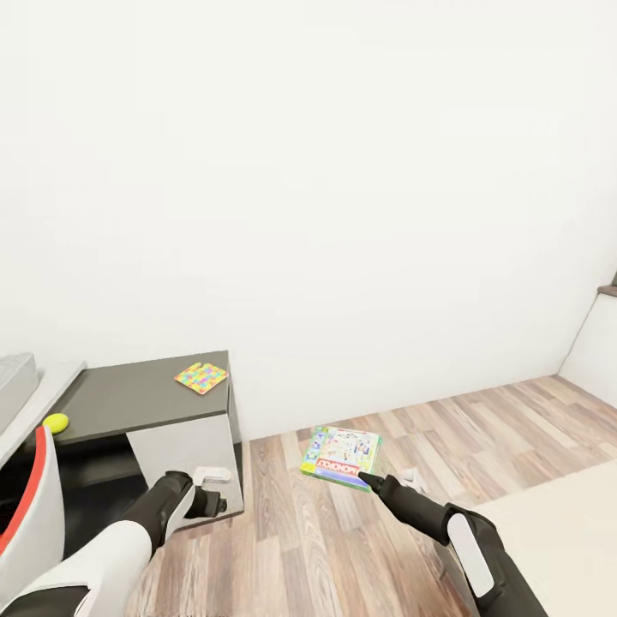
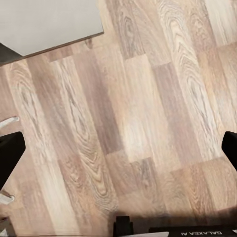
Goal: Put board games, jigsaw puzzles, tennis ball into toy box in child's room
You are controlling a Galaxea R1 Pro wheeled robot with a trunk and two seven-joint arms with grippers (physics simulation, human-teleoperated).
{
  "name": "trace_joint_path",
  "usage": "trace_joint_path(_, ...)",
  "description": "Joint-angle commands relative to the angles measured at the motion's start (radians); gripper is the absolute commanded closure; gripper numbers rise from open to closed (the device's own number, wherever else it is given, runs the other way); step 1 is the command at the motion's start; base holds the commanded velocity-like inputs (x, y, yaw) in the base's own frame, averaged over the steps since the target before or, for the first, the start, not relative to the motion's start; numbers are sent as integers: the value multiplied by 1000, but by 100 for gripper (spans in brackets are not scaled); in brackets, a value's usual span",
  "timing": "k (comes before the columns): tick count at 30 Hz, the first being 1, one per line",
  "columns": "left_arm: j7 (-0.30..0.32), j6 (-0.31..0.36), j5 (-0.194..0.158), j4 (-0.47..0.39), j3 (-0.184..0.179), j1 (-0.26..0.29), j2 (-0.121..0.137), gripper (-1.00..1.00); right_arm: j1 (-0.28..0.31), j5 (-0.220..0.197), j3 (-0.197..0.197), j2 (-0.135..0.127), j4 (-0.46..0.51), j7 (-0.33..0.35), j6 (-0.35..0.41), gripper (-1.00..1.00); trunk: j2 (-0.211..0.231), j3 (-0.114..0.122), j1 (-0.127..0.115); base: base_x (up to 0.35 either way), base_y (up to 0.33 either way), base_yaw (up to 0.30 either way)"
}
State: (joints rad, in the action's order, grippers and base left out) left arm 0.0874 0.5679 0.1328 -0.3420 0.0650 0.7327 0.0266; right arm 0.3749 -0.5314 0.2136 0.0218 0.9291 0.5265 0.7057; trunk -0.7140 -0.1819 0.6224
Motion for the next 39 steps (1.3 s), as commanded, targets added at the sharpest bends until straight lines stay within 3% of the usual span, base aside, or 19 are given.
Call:
trace_joint_path(1, 8, 5, 11, -2, 7, 1, -1, -100, 1, -7, 5, 1, 0, 3, 8, 100, -1, -2, 0, 0, 0, 283)
trace_joint_path(23, 6, -37, 14, -2, 9, -1, -3, -100, 1, -6, 31, 1, -16, 3, 8, 100, -1, -2, 0, 0, 0, 277)
trace_joint_path(39, 21, -41, 5, -7, 12, -1, 5, -100, 1, -8, 33, 0, -16, 4, 9, 100, -1, -2, 0, 0, 0, 12)
